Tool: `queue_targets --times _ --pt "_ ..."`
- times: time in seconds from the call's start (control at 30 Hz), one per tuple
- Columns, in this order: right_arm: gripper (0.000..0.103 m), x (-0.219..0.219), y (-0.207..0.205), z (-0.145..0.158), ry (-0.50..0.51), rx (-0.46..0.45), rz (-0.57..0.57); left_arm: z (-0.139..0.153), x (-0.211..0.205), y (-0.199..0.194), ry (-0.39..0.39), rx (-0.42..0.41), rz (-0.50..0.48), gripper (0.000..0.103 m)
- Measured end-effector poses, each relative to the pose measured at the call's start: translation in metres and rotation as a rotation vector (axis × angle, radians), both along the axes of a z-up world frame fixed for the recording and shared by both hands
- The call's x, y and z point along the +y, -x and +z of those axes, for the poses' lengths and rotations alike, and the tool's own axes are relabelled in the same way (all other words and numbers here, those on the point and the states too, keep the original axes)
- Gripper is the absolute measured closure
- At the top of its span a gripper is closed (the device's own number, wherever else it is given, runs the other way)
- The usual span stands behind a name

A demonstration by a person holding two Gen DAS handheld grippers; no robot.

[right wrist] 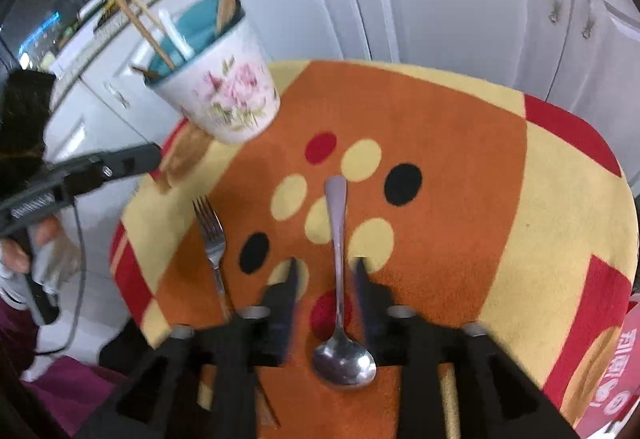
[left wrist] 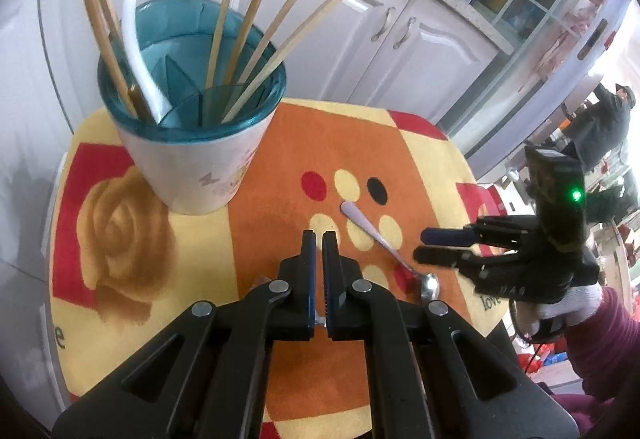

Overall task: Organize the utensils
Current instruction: 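Lift the silver spoon with the right gripper while the left lifts the fork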

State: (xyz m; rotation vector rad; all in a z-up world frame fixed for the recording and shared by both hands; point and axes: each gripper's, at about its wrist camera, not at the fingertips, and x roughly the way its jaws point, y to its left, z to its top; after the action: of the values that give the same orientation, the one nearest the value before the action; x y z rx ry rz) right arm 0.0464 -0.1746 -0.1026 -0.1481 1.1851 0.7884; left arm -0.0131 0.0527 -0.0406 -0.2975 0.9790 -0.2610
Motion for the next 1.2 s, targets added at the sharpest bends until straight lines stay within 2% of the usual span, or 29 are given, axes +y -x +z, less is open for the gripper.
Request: queue_targets --times 0.1,0.13,0.17,0.2,0.23,0.3,0.37,0.47,0.67,0.73,0.87,1.2 --pt "0.07 0.015 0.004 -0.016 0.108 -0.007 0.052 -0.01 0.006 0.002 0.024 0.054 0.033 0.101" --pt "0.079 0.019 0.005 -0.022 0.14 -0.014 0.062 -0.013 0.008 0.004 0.034 0.069 0.043 0.101" --pt "0.081 0.022 0.005 -0.026 0.148 -0.011 0.071 -0.018 0.011 0.007 0.047 0.087 0.058 0.1" --pt "0.086 0.025 0.006 -0.028 0.147 -0.038 0.076 -0.023 0.012 0.009 0.052 0.102 0.069 0.095" --pt "0.09 0.028 0.006 -0.028 0.147 -0.057 0.082 -0.03 0.014 0.01 0.049 0.125 0.084 0.083" --pt "0.098 0.033 0.002 -0.029 0.142 -0.068 0.077 -0.046 0.016 0.013 0.037 0.18 0.114 0.071" --pt "0.098 0.031 -0.003 -0.029 0.118 -0.05 0.064 -0.061 0.018 0.014 0.049 0.226 0.136 0.07" --pt "0.098 0.023 -0.003 -0.029 0.094 -0.031 0.054 -0.072 0.016 0.011 0.032 0.232 0.147 0.068" --pt "0.098 -0.002 -0.006 -0.032 0.023 0.061 -0.017 -0.077 -0.002 -0.006 -0.004 0.15 0.084 0.069" --pt "0.098 -0.006 -0.009 -0.033 0.001 0.086 -0.034 -0.078 -0.007 -0.011 -0.03 0.15 0.057 0.089" --pt "0.098 -0.004 -0.009 -0.03 -0.007 0.073 -0.044 -0.07 -0.008 -0.011 -0.039 0.142 0.038 0.095" --pt "0.1 -0.02 0.001 0.017 -0.129 0.003 -0.062 0.008 -0.004 0.008 -0.031 -0.033 0.01 0.101"
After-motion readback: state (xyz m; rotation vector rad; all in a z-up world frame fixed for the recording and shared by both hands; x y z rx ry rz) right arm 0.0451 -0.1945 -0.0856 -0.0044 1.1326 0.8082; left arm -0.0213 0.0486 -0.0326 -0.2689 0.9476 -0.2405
